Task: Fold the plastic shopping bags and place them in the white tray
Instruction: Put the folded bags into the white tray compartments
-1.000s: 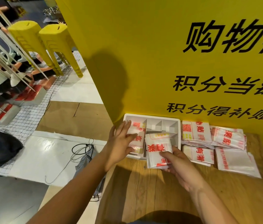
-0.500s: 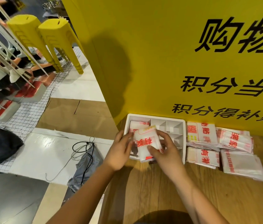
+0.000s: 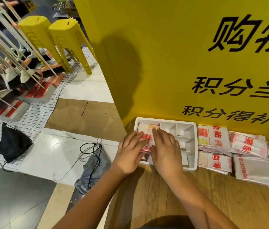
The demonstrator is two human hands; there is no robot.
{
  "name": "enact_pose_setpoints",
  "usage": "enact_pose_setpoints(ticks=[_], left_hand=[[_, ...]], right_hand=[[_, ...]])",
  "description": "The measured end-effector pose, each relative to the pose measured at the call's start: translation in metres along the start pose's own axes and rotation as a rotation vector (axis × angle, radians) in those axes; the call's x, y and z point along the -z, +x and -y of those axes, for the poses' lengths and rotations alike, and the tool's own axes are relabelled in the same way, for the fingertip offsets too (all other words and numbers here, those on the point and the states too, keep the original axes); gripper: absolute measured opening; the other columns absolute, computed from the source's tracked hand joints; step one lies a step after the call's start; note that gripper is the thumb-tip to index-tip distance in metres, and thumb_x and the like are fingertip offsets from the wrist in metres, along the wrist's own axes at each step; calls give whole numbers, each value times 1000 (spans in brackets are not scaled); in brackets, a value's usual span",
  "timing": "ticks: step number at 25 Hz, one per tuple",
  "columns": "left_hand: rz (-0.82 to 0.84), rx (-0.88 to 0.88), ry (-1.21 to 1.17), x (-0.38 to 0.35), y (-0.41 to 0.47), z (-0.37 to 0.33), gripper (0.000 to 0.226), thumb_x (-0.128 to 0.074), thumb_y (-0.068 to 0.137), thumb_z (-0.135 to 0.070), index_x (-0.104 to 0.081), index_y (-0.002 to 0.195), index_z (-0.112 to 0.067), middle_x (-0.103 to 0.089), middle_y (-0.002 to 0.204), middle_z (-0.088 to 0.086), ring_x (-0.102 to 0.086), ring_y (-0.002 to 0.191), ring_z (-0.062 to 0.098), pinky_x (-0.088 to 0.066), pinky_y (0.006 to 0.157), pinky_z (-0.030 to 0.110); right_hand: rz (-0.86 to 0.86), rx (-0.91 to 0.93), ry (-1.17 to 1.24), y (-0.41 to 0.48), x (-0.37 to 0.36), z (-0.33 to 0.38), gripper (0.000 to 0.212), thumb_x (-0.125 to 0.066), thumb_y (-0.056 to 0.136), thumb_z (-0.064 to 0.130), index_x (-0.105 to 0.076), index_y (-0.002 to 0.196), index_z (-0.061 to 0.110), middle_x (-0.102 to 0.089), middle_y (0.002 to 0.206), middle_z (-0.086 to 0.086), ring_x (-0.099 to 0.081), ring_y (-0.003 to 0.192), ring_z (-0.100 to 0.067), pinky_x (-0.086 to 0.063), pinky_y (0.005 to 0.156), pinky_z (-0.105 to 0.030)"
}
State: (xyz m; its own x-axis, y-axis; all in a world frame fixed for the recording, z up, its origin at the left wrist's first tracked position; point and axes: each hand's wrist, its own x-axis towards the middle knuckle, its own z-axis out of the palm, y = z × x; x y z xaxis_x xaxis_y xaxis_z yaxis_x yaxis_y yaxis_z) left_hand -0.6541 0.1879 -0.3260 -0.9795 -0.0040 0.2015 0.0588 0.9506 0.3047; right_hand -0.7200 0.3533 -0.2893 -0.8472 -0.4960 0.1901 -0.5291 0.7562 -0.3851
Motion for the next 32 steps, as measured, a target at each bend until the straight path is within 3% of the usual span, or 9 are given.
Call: enact_pose_setpoints(ticks=[4,8,10,13,16,19,26,29,32], left_hand=[[62,29,127,1,9,-7,42,-53,97,-32,-54,138,-27,-42,154,0,-20,150,26,-9,119,47],[171,53,154,15,21,-11,51,-58,95,-24,-48,145,-26,-31,161,3,-7,153,27,-4,120,55],[171,64,117,25,23,-20,52,-53,94,-29,-48,145,-22,-31,160,7,-10,151,30,-5,120,55],[64,-8,-33,34,39,-54,41,-47,96,-30,-58,134,-19,-44,151,7,-27,146,28,-22,118,49],[180,-151,-167,22,73,-103,33,-53,98,-23,-60,131,-18,-45,150,4,-28,143,24,-28,113,42],[222,-218,-199,-5,110,-154,34,-58,95,-16,-63,128,-14,-54,140,7,-38,133,25,-38,107,43],[383,-68,284,-38,184,-218,54,-67,91,-19,-46,140,-17,-43,143,8,-36,135,30,-34,106,40],[402,-16,299,-46,184,-227,64,-74,87,-31,-43,140,-16,-43,141,8,-38,134,29,-35,106,40],[325,-17,228,-51,175,-224,59,-75,85,-33,-48,134,-14,-46,136,8,-41,129,28,-36,104,38]], right_hand=[[78,157,-130,-1,-10,-12,44,-79,71,17,-72,115,11,-64,131,-10,-50,134,-31,-40,110,-46],[-2,138,4,-3,1,-20,46,-77,74,6,-70,120,9,-64,131,-8,-51,133,-29,-28,114,-41],[-45,58,103,-9,17,-31,42,-68,85,7,-66,126,11,-62,134,-4,-48,134,-26,-32,115,-41],[-95,-99,203,-22,47,-65,35,-58,94,10,-63,129,13,-61,131,-3,-48,129,-22,-40,110,-42],[-139,-235,227,-42,74,-112,32,-60,93,9,-65,124,13,-64,123,-4,-54,117,-24,-45,99,-39],[-193,-372,201,-73,97,-160,31,-63,90,8,-67,121,13,-67,118,-7,-58,110,-28,-46,91,-36],[-194,-459,283,-116,117,-212,31,-65,91,9,-67,121,15,-67,113,0,-60,104,-16,-47,85,-27],[-200,-454,332,-121,116,-229,31,-65,91,8,-67,121,15,-67,112,0,-62,102,-16,-52,83,-30],[-199,-445,358,-116,109,-237,29,-65,90,7,-67,118,15,-67,109,-1,-61,100,-17,-49,82,-29]])
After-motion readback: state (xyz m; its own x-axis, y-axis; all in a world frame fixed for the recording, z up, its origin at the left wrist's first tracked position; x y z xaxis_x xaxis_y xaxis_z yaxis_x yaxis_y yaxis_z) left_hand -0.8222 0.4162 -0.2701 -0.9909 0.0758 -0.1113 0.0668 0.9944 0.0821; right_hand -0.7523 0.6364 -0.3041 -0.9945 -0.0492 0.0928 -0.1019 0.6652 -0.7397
